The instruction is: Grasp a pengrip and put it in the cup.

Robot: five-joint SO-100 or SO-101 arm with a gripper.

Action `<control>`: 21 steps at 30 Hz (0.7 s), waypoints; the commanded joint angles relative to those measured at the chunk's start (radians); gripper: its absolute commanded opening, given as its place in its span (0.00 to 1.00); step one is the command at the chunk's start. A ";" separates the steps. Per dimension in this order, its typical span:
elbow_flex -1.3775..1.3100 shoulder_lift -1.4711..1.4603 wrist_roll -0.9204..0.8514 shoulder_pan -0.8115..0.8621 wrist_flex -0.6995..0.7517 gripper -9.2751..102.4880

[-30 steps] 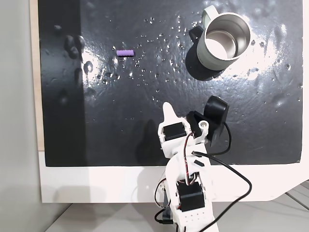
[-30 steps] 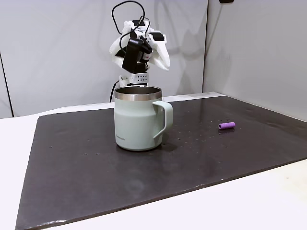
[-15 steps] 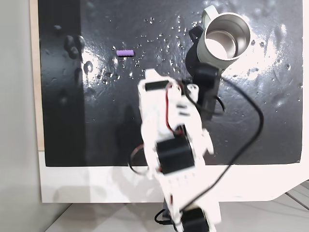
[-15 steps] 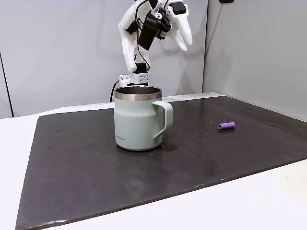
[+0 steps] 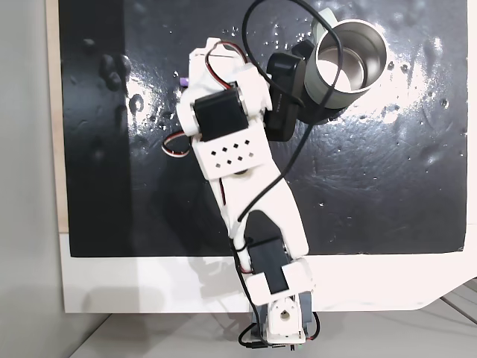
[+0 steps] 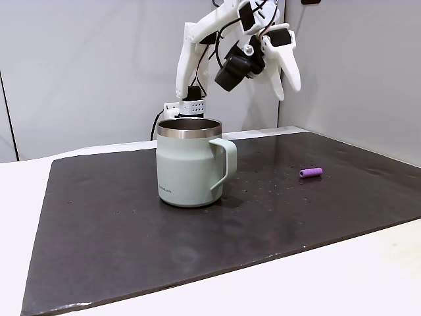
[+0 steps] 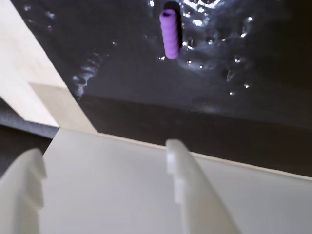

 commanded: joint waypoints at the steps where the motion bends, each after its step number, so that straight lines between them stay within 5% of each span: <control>1: -0.126 -0.089 0.025 -0.009 -0.008 0.31; 21: -0.489 -0.609 0.051 -0.117 -0.025 0.31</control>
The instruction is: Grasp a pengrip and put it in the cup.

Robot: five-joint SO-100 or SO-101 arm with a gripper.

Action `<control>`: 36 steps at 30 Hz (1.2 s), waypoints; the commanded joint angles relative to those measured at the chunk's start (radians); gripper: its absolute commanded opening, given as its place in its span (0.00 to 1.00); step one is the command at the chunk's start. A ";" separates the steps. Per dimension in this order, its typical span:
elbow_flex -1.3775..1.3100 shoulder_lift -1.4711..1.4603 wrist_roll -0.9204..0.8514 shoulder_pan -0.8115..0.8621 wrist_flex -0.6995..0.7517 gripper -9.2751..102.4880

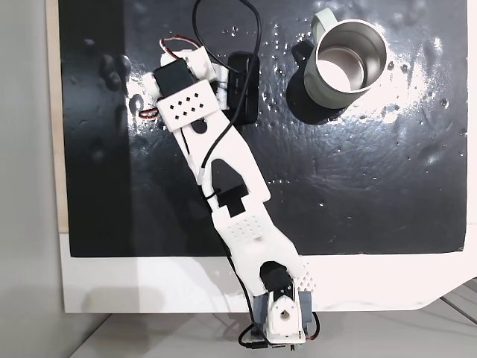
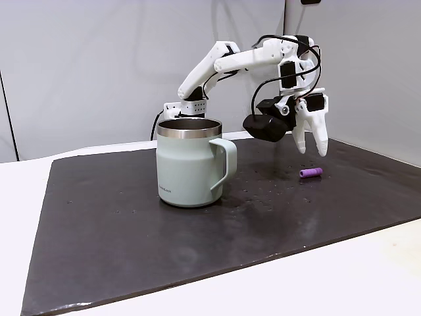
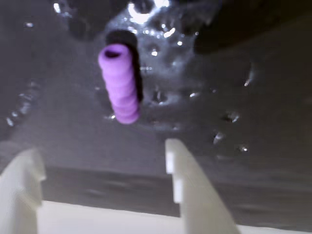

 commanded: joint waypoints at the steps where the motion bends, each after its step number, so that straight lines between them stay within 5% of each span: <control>1: -0.092 -0.028 0.023 -0.008 -0.023 0.31; 11: -0.221 -0.222 0.020 0.023 -0.023 0.29; 18: -0.239 -0.276 0.014 0.025 -0.023 0.09; 22: -0.244 -0.270 0.015 0.029 -0.018 0.08; 36: -0.100 0.347 -0.037 0.057 -0.037 0.08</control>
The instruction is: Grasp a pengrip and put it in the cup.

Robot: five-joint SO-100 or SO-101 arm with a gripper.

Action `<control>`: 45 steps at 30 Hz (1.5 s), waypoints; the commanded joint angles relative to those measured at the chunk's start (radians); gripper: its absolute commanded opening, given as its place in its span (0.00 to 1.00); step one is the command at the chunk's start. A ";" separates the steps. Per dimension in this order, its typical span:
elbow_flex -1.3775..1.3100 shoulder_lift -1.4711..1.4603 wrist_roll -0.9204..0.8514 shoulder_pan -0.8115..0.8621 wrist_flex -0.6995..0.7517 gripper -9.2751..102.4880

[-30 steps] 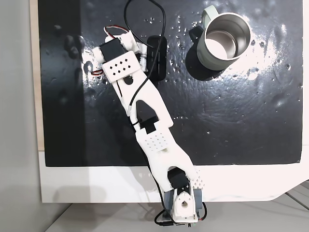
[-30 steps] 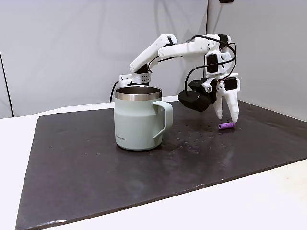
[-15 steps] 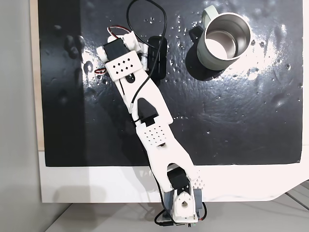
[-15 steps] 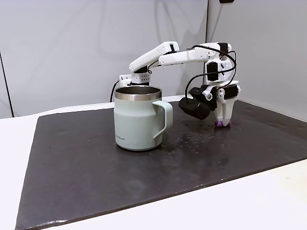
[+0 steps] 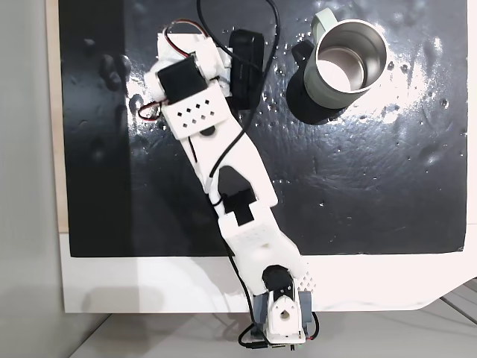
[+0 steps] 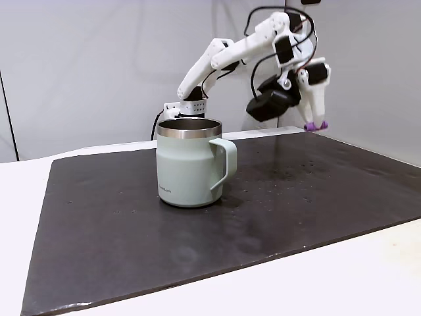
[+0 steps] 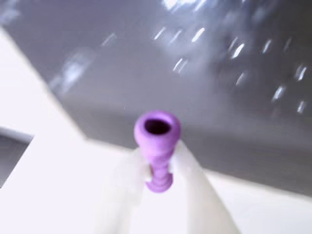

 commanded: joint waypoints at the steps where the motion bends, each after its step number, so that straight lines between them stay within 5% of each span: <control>1: 0.023 0.235 -0.026 0.023 -0.041 0.08; 10: 0.173 0.440 -0.052 0.094 -0.041 0.08; 18: 0.264 0.508 -0.041 0.359 0.020 0.08; 29: 0.186 0.430 -0.089 0.664 0.089 0.08; 37: 0.115 0.351 -0.094 0.701 0.101 0.09; 41: 0.112 0.359 -0.089 0.687 0.110 0.31; 45: 0.109 0.360 -0.091 0.687 0.114 0.35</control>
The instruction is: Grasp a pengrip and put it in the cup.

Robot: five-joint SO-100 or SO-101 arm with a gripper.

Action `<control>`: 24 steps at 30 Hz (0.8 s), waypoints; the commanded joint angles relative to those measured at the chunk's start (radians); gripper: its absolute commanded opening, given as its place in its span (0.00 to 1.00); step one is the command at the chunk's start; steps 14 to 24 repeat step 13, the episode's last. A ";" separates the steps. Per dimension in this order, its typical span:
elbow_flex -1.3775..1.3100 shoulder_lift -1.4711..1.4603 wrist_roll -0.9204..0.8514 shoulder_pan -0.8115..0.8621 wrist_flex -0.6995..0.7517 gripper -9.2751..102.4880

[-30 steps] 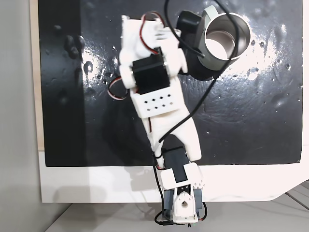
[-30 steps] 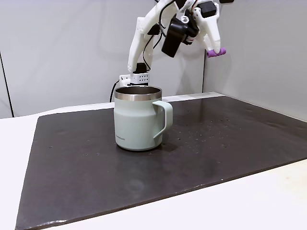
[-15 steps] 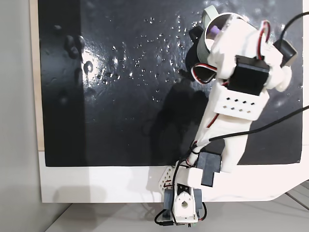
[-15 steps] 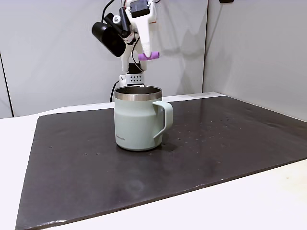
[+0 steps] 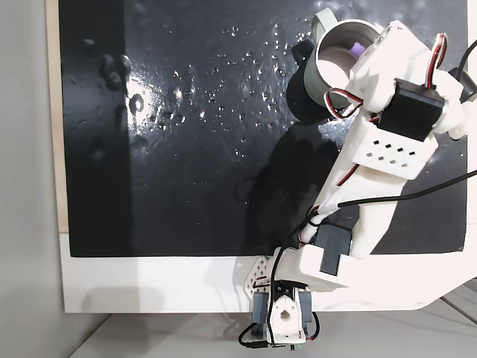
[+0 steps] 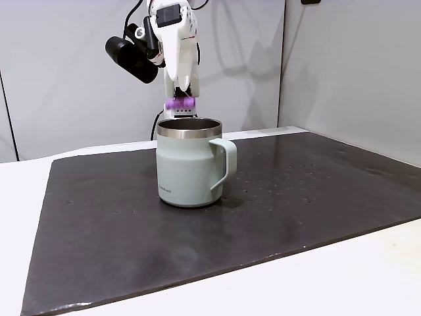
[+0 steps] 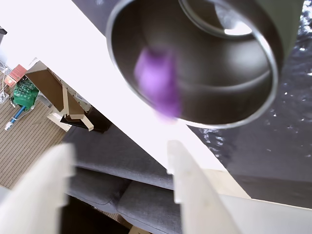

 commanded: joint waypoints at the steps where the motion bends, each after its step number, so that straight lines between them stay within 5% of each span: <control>1: -0.067 0.020 -0.011 0.003 0.020 0.35; 24: -0.054 0.028 -0.026 0.023 0.023 0.33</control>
